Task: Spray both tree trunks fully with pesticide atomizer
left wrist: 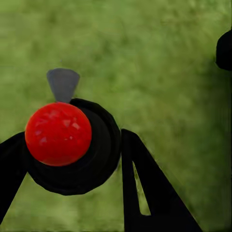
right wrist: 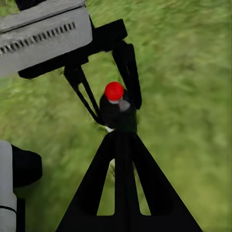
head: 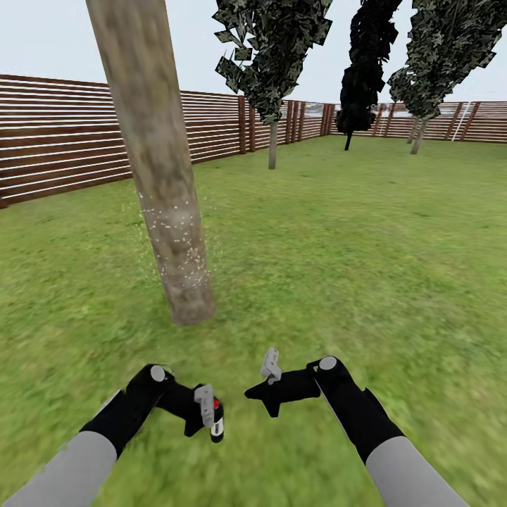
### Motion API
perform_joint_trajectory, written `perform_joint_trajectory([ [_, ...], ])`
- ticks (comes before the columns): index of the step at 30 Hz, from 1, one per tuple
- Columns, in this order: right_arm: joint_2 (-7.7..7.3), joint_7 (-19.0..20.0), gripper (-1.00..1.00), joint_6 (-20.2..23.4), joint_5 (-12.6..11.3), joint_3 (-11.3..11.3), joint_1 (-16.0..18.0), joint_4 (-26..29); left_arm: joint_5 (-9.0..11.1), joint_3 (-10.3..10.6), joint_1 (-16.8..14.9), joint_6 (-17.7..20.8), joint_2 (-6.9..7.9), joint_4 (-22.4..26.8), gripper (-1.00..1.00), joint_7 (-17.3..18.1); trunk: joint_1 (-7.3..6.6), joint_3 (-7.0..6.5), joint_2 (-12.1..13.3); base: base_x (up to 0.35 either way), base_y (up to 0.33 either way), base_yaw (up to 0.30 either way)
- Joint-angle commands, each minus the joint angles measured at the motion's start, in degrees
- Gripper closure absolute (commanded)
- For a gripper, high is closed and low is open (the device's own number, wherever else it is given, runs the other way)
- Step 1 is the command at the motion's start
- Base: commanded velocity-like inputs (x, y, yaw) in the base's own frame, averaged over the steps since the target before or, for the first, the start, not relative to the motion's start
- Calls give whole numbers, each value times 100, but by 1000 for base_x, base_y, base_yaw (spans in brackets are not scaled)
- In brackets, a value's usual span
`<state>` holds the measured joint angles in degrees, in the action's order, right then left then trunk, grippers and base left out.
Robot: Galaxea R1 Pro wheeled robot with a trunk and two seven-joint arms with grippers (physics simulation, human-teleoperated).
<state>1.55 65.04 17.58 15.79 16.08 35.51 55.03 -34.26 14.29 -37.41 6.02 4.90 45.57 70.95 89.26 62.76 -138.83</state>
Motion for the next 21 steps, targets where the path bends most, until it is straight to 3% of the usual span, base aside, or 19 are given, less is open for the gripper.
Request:
perform_joint_trajectory([
  [1, -3, -3, 100, 0, 2, 0, 0, 0, 5, -269, 26, 3, 65, -5, 100, -116, 0, 0, 0, 0, 0, 0],
  [3, -13, -74, 100, 0, 3, -13, 0, -16, 0, -1365, 106, 4, 125, -54, 100, -464, 0, 0, 0, 0, 0, 0],
  [4, -14, -480, 100, -2, 1, -17, 0, -95, 8, -1958, 150, 0, 135, -216, 100, -737, 0, 0, 0, 0, 0, 0],
  [5, -14, -1214, 100, -9, -9, -24, 0, -226, 18, -2503, 194, -2, 144, -404, 100, -1000, 0, 0, 0, 0, 0, 0],
  [6, -8, -2211, 100, -27, -27, -75, 0, -379, 17, -3061, 220, 1, 148, -532, 100, -1310, 0, 0, 0, 0, 0, 0],
  [7, 8, -2978, -100, -72, -53, -189, 0, -513, 12, -3445, 237, 6, 150, -579, 100, -1544, 0, 0, 0, 0, 0, 0],
  [9, 45, -4184, -100, -637, -377, -717, 0, -1011, -5, -4159, 361, 19, 166, -608, 100, -1970, 0, 0, 0, 0, 0, 0],
  [10, 48, -4357, -100, -818, -508, -865, 0, -1144, -8, -4423, 392, 18, 192, -615, 100, -2210, 0, 0, 0, 0, 0, 0],
  [12, 38, -4483, -100, -949, -601, -1042, 0, -1254, 2, -4728, 453, 6, 203, -626, 100, -2678, 0, 0, 0, 0, 0, 0],
  [14, 27, -4528, -100, -1015, -631, -1804, 0, -1309, 44, -4856, 537, -20, 169, -645, 100, -3388, 0, 0, 0, 0, 0, 0],
  [15, 16, -4543, -100, -1112, -632, -2427, -13, -1331, 138, -5042, 566, -55, 156, -954, 100, -4118, 0, 0, 0, 0, 0, 0],
  [16, 7, -4549, -100, -1432, -631, -2566, -105, -1415, 319, -5212, 572, -176, 155, -1209, 100, -4426, 0, 0, 0, 0, 0, 0],
  [18, -6, -4551, -100, -1900, -630, -2650, -282, -1598, 516, -5348, 577, -510, 159, -1521, 100, -4718, 0, 0, 0, 0, 0, 0],
  [21, -15, -4547, -100, -2046, -632, -2912, -560, -1669, 597, -5382, 578, -657, 149, -1952, 100, -5250, 0, 0, 0, -132, 0, 0],
])
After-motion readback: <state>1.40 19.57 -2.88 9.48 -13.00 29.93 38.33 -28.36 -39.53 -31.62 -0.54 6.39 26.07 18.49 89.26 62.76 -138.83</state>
